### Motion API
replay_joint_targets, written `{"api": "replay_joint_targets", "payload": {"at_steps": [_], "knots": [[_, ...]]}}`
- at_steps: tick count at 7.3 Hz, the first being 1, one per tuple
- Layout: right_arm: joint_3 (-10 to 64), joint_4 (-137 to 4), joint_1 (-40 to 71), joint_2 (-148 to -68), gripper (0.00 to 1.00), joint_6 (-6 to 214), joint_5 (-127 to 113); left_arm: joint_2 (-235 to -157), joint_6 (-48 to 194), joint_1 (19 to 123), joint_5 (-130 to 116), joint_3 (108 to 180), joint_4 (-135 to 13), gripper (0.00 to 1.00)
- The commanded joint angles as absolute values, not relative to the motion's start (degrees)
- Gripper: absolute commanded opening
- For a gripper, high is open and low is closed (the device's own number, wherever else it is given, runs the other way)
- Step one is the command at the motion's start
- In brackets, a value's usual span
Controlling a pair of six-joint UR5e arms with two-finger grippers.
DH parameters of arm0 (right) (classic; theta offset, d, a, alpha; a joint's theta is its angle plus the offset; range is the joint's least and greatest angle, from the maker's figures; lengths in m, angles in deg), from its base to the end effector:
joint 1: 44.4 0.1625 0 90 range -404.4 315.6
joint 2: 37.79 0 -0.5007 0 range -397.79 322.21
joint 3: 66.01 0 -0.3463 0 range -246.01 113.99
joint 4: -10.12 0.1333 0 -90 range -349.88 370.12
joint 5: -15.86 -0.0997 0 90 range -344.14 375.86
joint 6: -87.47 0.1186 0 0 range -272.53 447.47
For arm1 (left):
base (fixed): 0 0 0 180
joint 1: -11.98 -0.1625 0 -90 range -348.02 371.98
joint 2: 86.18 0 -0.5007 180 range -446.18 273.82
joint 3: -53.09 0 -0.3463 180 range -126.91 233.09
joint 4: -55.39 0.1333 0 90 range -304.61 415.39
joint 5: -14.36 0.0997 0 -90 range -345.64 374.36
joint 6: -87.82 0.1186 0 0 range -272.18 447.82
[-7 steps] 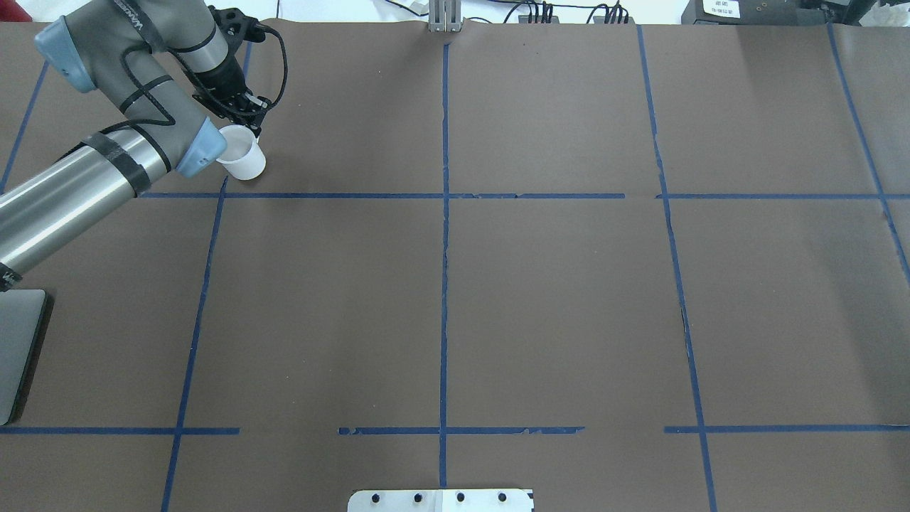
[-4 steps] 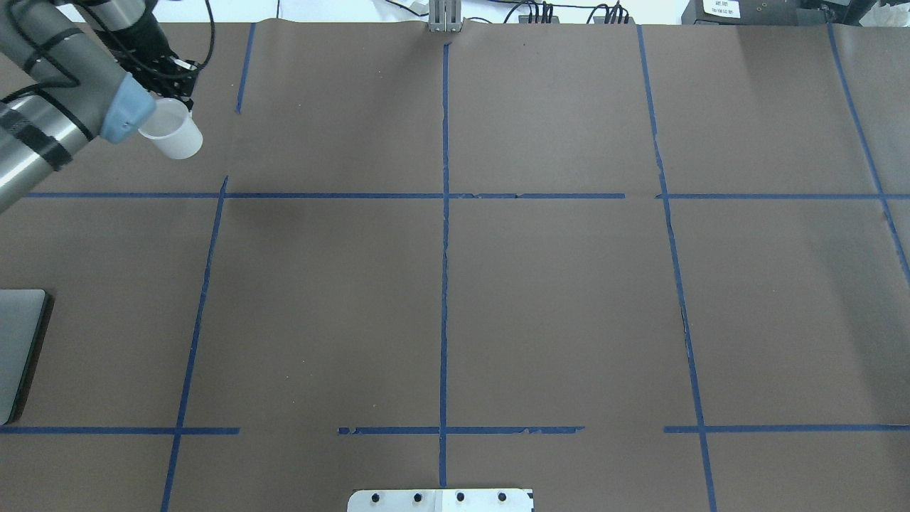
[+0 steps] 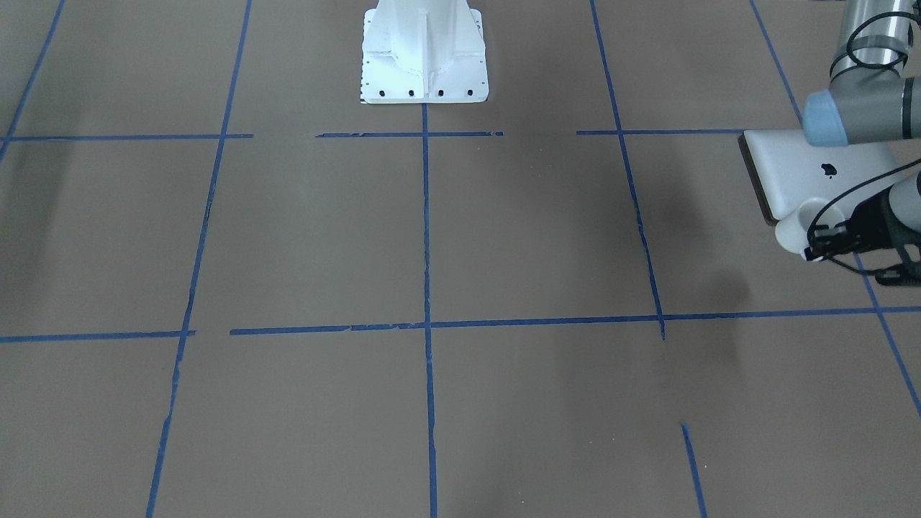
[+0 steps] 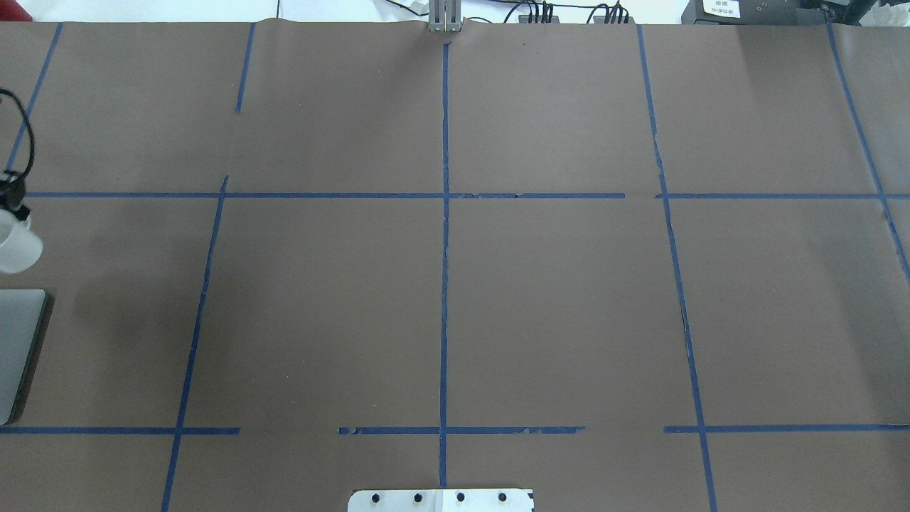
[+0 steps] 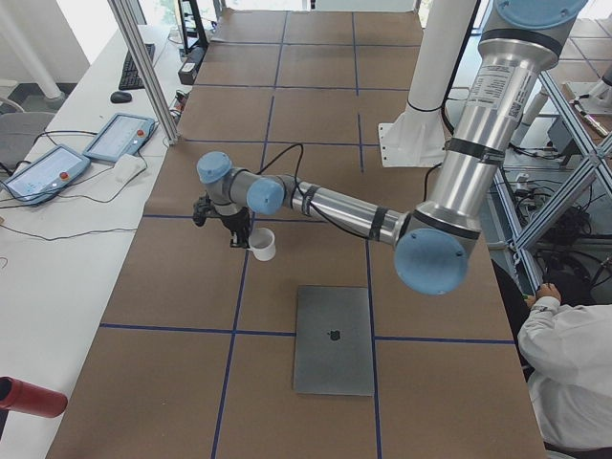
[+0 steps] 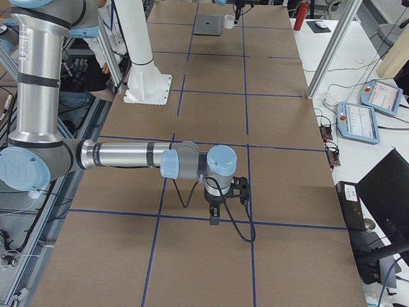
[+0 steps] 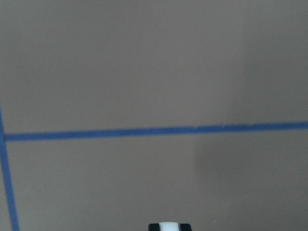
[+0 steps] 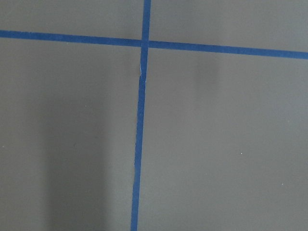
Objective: Place cup on laptop
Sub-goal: 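Lift the mug with the left gripper and carry it toward the laptop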
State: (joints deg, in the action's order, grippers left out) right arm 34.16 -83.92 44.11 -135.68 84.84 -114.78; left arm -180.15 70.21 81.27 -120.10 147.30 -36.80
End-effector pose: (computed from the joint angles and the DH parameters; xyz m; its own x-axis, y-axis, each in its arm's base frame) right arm 0.0463 -0.3755 0.7377 0.7571 -0.0456 0.6517 0.0608 0.9982 -0.0008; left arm 0.1266 -0.4768 0.6780 0.6991 0.0746 -0.7111 -0.1431 0.9890 -0.0369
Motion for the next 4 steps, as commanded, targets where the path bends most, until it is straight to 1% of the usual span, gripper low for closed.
{"api": "replay_joint_targets", "payload": {"at_steps": [1,3,4], "knots": [[34.1,-83.92,44.11,-135.7,1.0,84.84,-114.84,-166.3,73.14,81.85,-120.82,149.16,-49.01,0.0],[34.1,-83.92,44.11,-135.7,1.0,84.84,-114.84,-162.31,72.0,81.94,-120.91,148.01,-55.16,0.0],[34.1,-83.92,44.11,-135.7,1.0,84.84,-114.75,-161.51,71.91,81.94,-120.91,145.75,-58.3,0.0]]}}
